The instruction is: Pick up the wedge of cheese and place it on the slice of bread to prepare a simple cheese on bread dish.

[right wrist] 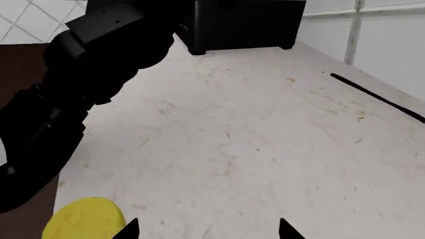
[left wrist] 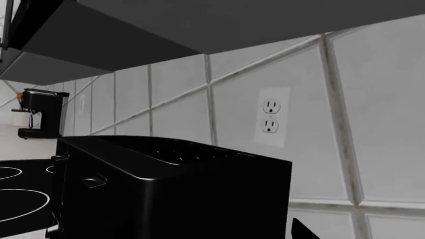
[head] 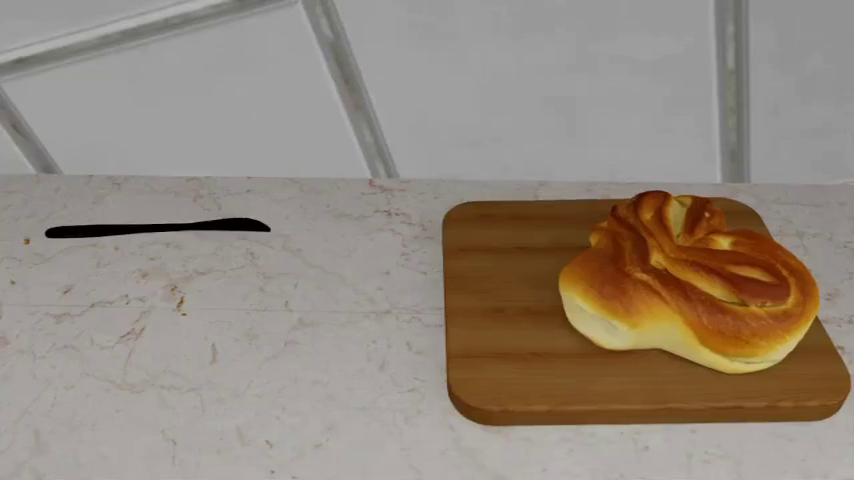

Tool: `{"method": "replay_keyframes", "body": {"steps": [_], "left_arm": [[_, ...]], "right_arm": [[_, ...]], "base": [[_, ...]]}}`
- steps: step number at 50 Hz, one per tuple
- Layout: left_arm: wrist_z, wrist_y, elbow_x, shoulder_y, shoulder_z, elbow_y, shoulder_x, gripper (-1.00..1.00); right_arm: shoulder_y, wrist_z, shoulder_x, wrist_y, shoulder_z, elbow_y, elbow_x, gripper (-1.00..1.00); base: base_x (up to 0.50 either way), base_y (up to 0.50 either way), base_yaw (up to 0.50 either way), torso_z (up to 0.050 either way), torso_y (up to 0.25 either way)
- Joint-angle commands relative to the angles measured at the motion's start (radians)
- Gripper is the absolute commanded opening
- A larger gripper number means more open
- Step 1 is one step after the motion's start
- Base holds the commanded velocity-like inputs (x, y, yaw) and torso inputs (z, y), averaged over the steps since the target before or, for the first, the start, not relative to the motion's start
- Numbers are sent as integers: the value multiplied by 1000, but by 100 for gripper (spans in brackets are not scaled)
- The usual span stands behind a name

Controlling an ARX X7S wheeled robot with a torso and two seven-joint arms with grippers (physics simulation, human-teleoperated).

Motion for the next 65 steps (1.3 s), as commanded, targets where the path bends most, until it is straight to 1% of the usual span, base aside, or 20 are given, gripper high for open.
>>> {"method": "replay_keyframes", "body": {"steps": [1, 6, 7, 18, 22, 25, 36, 37, 41, 47, 52, 57, 65], "left_arm": [[-3, -12, -4, -2, -7, -108, -69, 100], [-5, -11, -4, -1, -6, -107, -70, 100], [-5, -8, -4, 0, -7, -110, -70, 100], [-8, -5, -10, 2, -12, -111, -69, 100], [-9, -5, -13, 2, -13, -107, -70, 100], [-10, -6, -12, 3, -12, -106, -71, 100], [-18, 8, -8, 1, -11, -115, -70, 100], [-21, 3, -6, 2, -10, -108, -70, 100], [-54, -124, 5, -17, 23, 0, -69, 100], [-66, -172, 2, -28, 32, 43, -70, 100], [-59, -148, -1, -25, 25, 22, -73, 100], [-28, -37, -10, -9, -1, -79, -79, 100], [-13, 28, -12, 0, -11, -139, -81, 100]], "right_arm": [[380, 140, 142, -197, -526, -18, 125, 100], [513, 161, 136, -273, -726, -18, 104, 100], [521, 166, 128, -274, -740, -18, 107, 100], [567, 142, 10, -218, -762, 51, 140, 100], [592, 175, -32, -189, -768, 52, 168, 100], [613, 213, -84, -156, -779, 54, 195, 100], [662, 270, -199, -108, -796, 61, 258, 100], [659, 267, -207, -104, -801, 70, 251, 100], [665, 262, -220, -102, -802, 74, 259, 100], [636, 229, -241, -105, -819, 104, 218, 100], [631, 210, -255, -102, -827, 122, 202, 100], [609, 181, -258, -104, -841, 152, 167, 100], [582, 141, -256, -117, -854, 196, 128, 100]], "base": [[13, 13, 4, 0, 0], [10, 13, 3, 0, 0], [15, 13, 0, 0, 0], [12, 13, 4, 0, 0], [8, 13, 3, 0, 0], [11, 14, 5, 0, 0], [12, 14, 4, 0, 0], [14, 14, 5, 0, 0], [8, 14, 2, 0, 0], [0, 2, 1, 0, 0], [0, 0, 0, 0, 0], [0, 0, 0, 0, 0], [0, 0, 0, 0, 0]]}}
